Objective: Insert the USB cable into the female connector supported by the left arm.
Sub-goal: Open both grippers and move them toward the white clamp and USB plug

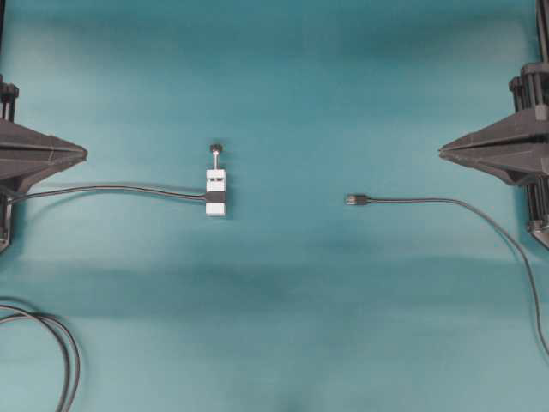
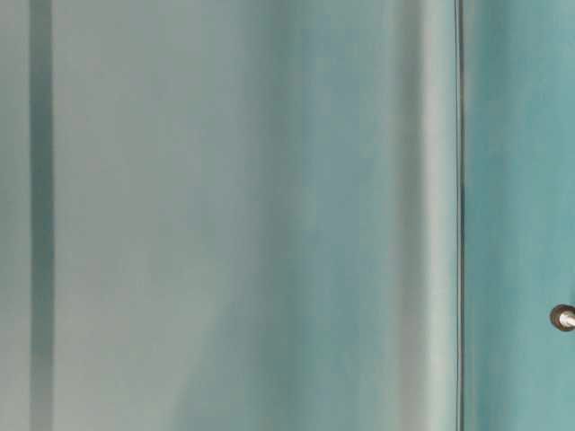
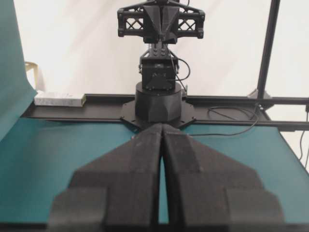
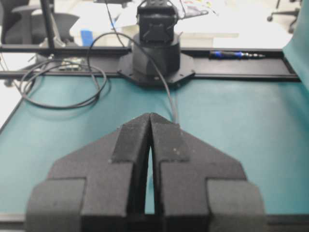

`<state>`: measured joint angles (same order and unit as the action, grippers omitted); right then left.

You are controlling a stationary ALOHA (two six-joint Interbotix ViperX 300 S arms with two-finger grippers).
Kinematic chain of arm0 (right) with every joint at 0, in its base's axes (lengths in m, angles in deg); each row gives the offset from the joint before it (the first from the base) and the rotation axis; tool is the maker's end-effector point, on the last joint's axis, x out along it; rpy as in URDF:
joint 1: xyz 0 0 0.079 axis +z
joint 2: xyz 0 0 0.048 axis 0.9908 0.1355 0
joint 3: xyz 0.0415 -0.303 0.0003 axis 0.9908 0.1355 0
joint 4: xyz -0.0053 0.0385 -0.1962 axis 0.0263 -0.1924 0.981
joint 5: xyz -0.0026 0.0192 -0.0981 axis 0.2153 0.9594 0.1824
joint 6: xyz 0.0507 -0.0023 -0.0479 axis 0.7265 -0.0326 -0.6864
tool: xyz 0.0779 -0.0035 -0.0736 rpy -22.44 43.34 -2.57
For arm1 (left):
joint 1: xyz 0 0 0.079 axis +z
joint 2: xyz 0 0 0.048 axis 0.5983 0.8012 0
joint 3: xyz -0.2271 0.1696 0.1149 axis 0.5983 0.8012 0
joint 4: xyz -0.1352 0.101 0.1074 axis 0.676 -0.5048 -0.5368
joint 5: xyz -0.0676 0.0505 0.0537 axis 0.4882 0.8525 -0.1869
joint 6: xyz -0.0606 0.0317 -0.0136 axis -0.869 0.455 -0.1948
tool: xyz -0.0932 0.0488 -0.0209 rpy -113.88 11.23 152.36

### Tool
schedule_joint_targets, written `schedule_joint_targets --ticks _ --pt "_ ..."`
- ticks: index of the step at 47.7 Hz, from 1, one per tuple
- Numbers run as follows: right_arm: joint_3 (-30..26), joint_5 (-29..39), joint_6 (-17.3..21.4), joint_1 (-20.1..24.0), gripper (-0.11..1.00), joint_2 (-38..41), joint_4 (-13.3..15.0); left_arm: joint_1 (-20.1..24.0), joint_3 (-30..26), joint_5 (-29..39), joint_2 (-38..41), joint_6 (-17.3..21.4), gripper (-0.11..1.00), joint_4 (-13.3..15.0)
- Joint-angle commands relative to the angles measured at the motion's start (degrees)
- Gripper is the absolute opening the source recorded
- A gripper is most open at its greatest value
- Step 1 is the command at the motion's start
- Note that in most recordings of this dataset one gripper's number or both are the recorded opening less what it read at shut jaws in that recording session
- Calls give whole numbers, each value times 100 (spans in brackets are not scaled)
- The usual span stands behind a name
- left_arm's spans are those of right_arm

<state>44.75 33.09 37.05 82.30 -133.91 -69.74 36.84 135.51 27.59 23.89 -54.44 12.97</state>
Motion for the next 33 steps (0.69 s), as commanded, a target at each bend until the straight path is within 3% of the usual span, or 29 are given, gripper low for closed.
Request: schedule_joint_targets --ticks 1,7,20,28,33 --pt "-97 -88 26 44 0 0 18 -246 -35 -202 -70 -18 1 0" --pt "-167 -149 97 62 0 0 18 -264 -88 -255 -88 -53 0 0" --pt "-141 -149 255 -132 0 457 18 88 -158 527 501 -18 0 53" --pt "18 -237 308 -457 0 1169 18 281 -53 149 1055 0 0 53" --pt "220 -870 519 -457 0 1608 18 290 255 -378 1494 9 3 44"
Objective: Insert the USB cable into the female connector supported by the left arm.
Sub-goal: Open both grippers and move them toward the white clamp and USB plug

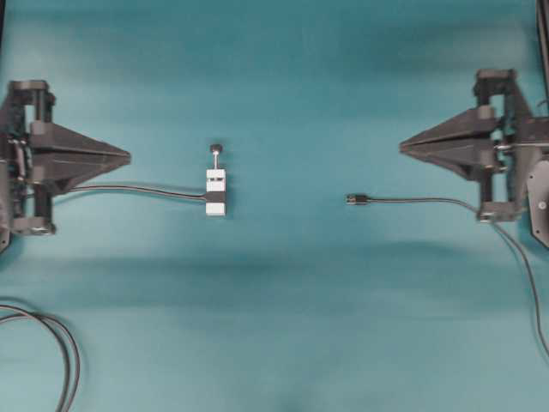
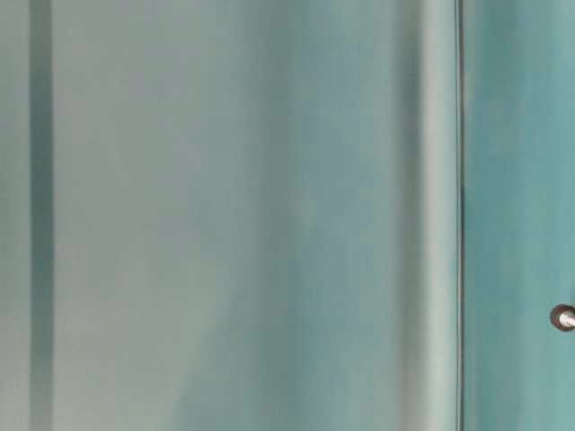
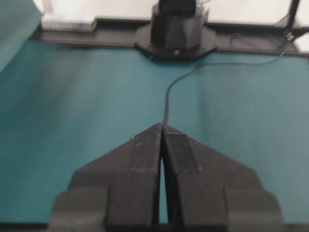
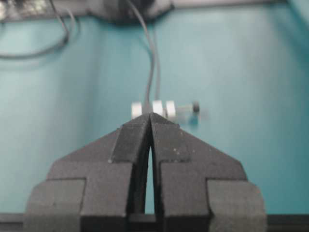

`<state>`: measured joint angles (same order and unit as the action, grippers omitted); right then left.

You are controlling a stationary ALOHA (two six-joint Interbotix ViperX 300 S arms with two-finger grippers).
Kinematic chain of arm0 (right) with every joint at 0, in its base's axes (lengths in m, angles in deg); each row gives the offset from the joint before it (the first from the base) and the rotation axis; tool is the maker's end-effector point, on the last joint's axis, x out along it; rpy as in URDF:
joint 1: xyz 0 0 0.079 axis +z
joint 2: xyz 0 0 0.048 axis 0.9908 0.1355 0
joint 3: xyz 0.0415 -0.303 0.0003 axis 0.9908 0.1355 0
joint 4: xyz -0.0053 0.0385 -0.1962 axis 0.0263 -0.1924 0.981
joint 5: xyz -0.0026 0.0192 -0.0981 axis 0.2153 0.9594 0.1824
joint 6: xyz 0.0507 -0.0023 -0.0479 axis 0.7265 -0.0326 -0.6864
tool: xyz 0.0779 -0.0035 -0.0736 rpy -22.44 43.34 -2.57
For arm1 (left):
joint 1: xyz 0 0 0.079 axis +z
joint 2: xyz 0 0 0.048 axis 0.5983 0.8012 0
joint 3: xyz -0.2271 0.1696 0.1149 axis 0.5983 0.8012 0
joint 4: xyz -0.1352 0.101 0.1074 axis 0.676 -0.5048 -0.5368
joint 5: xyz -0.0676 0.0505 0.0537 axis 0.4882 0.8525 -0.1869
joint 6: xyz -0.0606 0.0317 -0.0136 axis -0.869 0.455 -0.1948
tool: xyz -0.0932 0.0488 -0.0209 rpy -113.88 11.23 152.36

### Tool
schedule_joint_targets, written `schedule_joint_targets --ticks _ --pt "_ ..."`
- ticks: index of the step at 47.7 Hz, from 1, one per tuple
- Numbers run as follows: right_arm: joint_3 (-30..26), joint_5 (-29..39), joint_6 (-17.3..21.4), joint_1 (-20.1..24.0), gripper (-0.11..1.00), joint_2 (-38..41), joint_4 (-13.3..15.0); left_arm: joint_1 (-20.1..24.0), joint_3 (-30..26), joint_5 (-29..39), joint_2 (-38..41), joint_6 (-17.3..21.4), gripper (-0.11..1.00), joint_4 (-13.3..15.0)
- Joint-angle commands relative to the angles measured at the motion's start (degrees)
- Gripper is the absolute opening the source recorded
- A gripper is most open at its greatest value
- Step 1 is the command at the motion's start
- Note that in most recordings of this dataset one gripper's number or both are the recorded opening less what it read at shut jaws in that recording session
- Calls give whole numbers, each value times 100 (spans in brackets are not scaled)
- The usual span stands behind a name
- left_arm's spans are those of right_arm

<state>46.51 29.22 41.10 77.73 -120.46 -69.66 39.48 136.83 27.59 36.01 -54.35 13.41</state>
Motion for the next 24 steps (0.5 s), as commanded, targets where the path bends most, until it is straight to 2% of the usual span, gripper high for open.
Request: schedule_joint_targets --ticks 1,4,7,12,14,17,24 --pt "97 -650 185 0 0 334 9 26 193 -475 360 0 4 0" --pt "308 -1099 413 0 0 536 9 26 431 -914 624 -9 12 9" --pt "527 -1503 677 0 0 738 9 26 668 -1441 879 -9 24 9" --pt "791 -2013 1028 0 1 976 26 53 993 -2461 1327 -9 54 9" --pt "853 -2145 1072 0 1 1055 44 79 1046 -2733 1503 0 68 9" --pt "870 -2162 1046 0 6 1151 44 114 1072 -2944 1767 18 82 0" --pt "844 -2127 1028 -18 25 1538 44 132 844 -2971 2646 308 78 0"
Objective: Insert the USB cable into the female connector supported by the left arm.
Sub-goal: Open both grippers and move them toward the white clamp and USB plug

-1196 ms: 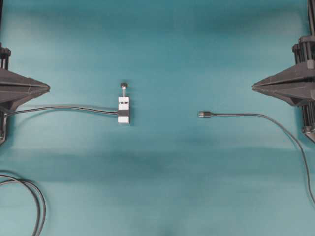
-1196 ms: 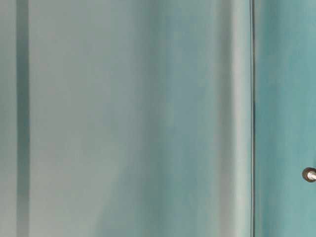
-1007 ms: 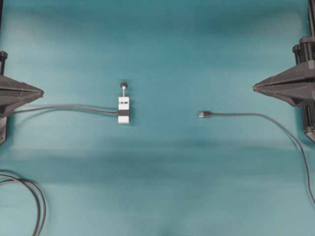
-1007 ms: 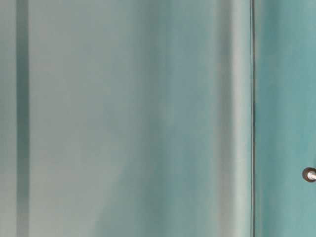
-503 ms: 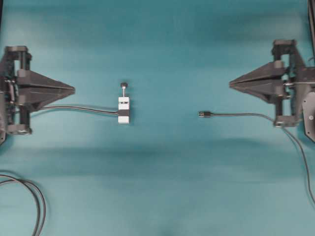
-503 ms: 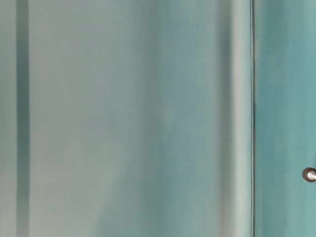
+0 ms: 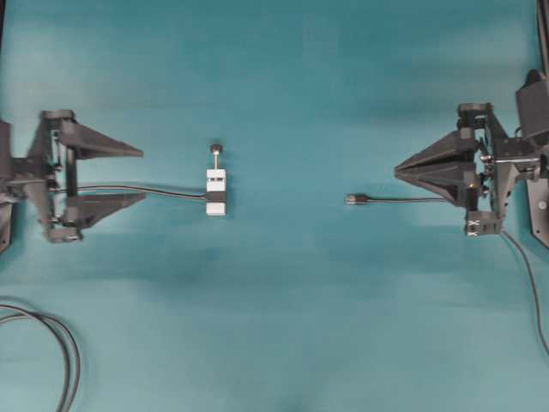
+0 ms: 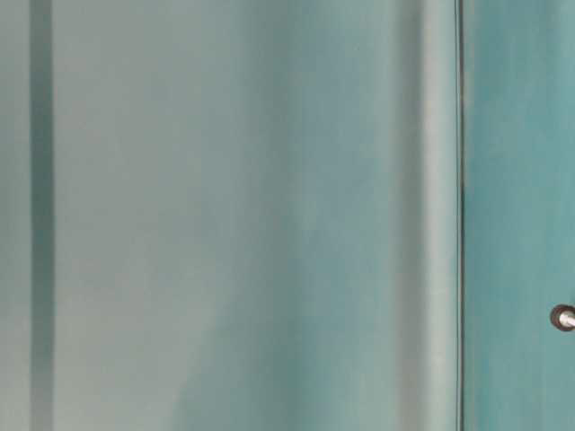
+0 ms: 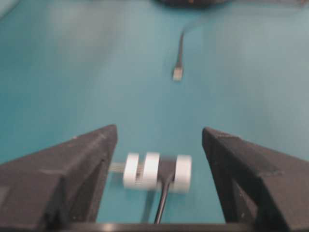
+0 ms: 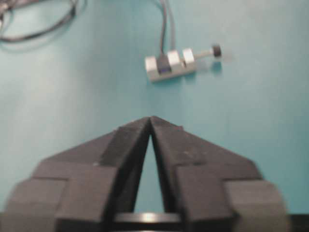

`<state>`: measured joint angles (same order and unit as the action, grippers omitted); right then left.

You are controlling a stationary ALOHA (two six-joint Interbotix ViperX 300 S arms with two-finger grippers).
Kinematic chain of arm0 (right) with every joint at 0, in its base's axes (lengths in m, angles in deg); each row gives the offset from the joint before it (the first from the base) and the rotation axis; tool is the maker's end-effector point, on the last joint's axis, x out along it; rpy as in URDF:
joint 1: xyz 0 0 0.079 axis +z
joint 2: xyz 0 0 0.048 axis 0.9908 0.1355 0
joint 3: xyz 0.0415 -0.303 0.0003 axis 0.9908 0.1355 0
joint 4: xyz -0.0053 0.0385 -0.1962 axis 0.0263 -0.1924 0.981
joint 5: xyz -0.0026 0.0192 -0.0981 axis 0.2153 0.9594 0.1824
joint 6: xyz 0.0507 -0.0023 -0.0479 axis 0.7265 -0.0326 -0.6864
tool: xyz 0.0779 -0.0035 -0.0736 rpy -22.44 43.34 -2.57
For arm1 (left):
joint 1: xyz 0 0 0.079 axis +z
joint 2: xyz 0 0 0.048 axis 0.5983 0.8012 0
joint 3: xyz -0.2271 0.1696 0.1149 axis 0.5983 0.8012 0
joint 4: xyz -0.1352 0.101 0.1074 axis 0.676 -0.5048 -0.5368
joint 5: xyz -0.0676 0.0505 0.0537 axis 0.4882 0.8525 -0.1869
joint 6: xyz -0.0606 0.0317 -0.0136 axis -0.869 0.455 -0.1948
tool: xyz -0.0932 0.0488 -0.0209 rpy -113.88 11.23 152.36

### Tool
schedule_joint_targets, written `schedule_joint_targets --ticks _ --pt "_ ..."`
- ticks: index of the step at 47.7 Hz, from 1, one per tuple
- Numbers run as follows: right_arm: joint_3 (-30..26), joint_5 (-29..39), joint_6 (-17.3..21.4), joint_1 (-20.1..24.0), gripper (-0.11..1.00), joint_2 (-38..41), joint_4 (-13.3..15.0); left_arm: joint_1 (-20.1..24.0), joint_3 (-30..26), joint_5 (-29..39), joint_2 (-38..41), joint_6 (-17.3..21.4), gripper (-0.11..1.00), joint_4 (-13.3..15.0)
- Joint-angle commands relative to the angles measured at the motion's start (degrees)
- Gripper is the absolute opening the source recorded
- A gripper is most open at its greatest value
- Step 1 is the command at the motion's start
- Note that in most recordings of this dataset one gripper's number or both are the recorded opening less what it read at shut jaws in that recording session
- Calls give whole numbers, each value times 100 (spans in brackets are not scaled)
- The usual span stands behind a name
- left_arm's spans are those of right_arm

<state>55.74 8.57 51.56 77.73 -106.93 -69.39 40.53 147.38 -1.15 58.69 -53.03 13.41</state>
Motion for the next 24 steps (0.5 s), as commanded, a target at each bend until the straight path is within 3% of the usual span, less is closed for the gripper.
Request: schedule_joint_targets --ticks 1,6,11,20,24 --pt "-114 -70 -18 -18 28 308 18 18 -264 -114 510 211 78 9" --pt "-193 -97 -18 -35 51 765 18 26 -527 -193 1169 281 79 9" --pt "-246 -290 -18 -62 64 1160 18 26 -642 -536 1767 272 78 9" --pt "-237 -1072 -18 -53 64 1907 18 26 -580 -1485 2303 114 78 26" --pt "-325 -1187 -18 -53 64 2320 18 35 -580 -1494 2399 26 78 26"
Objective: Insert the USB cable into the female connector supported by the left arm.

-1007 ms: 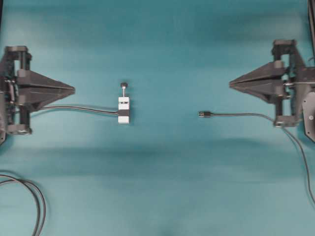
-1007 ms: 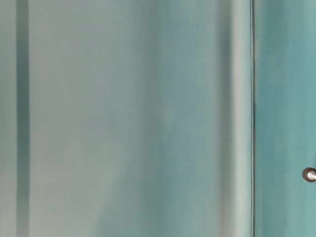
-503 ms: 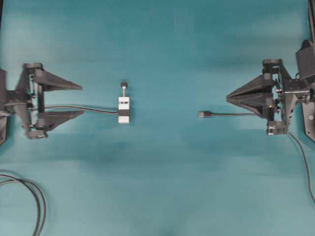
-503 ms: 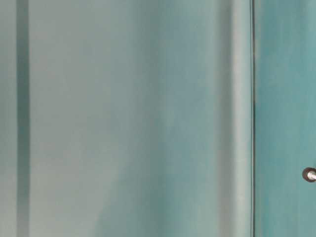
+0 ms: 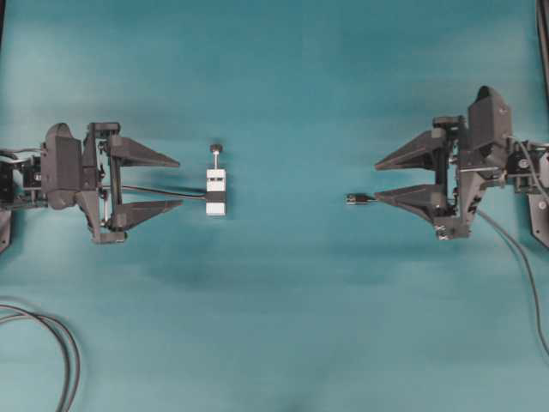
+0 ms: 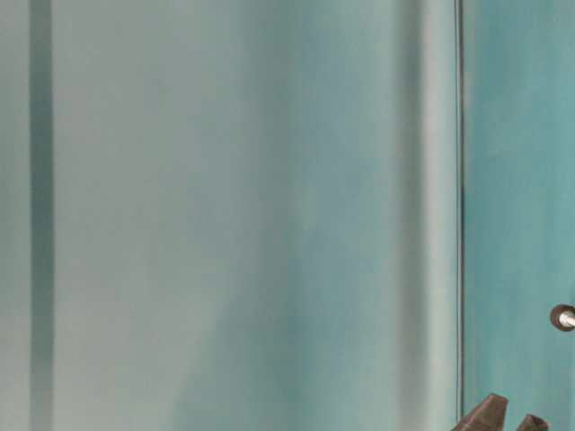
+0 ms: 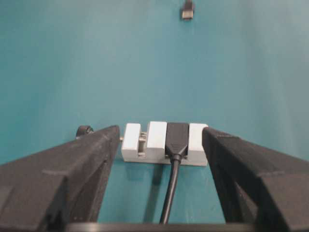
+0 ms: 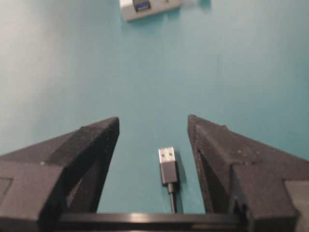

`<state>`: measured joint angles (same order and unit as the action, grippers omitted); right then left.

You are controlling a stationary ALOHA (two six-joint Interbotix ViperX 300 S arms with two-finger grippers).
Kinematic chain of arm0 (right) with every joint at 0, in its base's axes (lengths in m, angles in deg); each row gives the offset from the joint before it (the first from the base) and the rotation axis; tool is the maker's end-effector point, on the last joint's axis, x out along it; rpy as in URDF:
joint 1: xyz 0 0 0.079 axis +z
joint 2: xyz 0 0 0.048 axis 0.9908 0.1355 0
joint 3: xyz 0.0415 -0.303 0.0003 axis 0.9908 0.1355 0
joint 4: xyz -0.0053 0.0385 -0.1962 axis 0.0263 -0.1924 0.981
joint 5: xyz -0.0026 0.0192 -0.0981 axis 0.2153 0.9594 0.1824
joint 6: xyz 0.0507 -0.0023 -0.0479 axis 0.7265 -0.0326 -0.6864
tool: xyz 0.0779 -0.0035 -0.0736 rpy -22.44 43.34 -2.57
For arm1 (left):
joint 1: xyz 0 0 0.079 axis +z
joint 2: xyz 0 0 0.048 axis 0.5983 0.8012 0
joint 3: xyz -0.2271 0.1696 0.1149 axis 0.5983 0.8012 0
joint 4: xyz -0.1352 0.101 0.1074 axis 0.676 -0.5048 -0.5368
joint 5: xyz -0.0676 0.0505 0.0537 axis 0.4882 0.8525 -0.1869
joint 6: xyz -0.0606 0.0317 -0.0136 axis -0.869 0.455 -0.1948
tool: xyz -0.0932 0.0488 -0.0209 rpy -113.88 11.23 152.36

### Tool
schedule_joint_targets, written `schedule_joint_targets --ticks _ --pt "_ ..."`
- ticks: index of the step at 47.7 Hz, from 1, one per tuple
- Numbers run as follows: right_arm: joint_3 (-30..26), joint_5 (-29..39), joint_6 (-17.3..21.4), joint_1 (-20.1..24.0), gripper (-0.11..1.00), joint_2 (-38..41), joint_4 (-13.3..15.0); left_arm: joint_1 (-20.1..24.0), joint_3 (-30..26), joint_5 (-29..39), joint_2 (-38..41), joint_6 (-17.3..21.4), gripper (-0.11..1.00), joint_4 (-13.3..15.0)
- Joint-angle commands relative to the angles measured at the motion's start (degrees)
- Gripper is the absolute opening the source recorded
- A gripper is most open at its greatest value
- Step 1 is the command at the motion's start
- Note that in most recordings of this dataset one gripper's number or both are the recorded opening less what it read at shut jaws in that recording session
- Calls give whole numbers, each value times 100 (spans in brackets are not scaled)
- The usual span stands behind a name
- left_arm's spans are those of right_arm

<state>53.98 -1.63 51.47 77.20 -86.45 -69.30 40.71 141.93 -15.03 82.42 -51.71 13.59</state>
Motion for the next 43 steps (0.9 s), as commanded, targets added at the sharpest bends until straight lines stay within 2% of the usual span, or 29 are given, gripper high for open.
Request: schedule_joint_targets --ticks 1,12,26,43 --pt "-176 -167 -9 0 64 378 9 9 -44 -44 35 -132 78 9" --pt "-527 -176 -18 26 64 1125 202 -18 -53 721 -105 -158 78 9" --pt "-448 202 -53 26 63 1204 202 -35 9 809 -229 -141 78 9" --pt "-483 510 -448 0 63 1204 202 -35 -18 809 -229 -88 78 9"
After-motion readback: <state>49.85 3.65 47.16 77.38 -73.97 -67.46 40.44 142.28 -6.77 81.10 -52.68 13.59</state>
